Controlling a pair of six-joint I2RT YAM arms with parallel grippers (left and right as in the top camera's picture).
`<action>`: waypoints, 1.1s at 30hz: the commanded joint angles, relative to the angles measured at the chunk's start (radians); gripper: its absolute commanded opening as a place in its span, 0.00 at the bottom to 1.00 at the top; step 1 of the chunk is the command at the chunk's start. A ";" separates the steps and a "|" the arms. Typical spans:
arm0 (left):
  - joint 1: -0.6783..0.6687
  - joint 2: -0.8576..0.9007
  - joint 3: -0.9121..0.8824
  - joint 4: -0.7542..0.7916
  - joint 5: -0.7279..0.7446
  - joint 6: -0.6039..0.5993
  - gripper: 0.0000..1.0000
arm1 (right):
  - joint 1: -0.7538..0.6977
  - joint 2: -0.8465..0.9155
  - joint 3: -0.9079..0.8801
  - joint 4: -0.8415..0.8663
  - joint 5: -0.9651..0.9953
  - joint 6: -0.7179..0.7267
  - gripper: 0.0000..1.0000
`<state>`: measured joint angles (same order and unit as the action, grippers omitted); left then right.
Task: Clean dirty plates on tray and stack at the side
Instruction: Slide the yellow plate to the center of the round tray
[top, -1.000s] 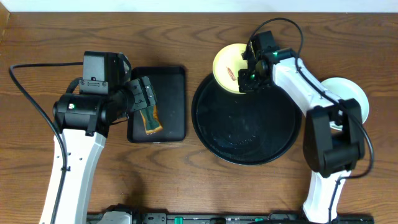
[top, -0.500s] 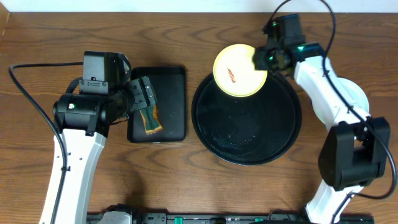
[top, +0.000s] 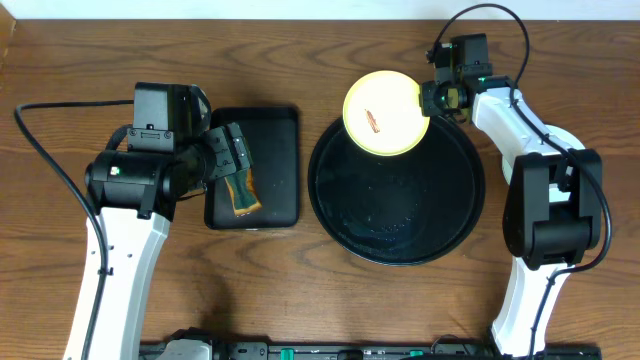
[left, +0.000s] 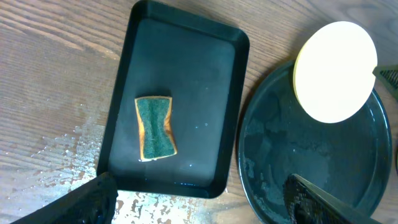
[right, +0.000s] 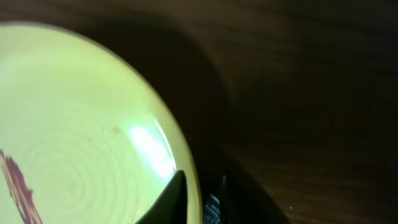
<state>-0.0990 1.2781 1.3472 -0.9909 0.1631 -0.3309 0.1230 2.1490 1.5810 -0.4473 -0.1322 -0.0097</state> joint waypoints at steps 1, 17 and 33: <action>0.003 -0.005 0.015 -0.003 0.009 0.017 0.86 | 0.012 -0.006 0.007 -0.047 -0.006 0.017 0.08; 0.003 -0.005 0.015 -0.003 0.009 0.017 0.86 | 0.041 -0.040 0.010 -0.481 -0.007 0.191 0.01; 0.003 -0.005 0.015 -0.003 0.009 0.017 0.86 | 0.033 -0.056 -0.022 -0.426 -0.007 0.045 0.30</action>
<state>-0.0990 1.2785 1.3472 -0.9909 0.1631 -0.3309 0.1635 2.1258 1.5845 -0.8986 -0.1375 0.1261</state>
